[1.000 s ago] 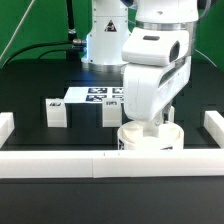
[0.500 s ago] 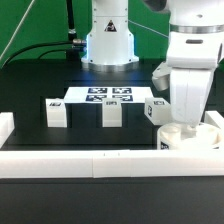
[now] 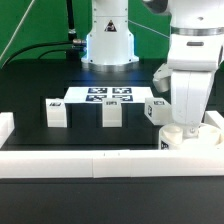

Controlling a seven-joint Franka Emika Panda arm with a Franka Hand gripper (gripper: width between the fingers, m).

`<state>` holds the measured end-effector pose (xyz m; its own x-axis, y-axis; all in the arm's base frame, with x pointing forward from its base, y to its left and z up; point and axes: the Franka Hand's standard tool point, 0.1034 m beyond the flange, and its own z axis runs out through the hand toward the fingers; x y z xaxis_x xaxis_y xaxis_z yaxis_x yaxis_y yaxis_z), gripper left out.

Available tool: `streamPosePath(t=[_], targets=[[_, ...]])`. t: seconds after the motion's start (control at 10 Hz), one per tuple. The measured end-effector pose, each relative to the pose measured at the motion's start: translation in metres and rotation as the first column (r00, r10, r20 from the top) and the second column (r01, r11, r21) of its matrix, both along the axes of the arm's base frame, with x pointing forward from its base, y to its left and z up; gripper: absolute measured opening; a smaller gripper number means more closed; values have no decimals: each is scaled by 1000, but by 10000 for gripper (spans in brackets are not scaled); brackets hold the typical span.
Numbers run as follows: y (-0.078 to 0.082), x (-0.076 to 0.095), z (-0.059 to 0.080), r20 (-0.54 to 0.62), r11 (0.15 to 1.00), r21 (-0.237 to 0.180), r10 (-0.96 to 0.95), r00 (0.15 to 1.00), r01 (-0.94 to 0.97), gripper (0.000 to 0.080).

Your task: Assemble stool

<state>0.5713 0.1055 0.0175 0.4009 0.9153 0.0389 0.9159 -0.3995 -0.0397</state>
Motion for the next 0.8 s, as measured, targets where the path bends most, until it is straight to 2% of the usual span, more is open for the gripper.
streamPosePath(t=[0.1,0.2,0.3,0.8], targets=[[0,0,0,0,1000,0,0,1000,0,498],[0,0,0,0,1000,0,0,1000,0,606],[0,0,0,-1,1000,0,0,1000,0,636],[0,0,-1,-1,1000,0,0,1000,0,648]])
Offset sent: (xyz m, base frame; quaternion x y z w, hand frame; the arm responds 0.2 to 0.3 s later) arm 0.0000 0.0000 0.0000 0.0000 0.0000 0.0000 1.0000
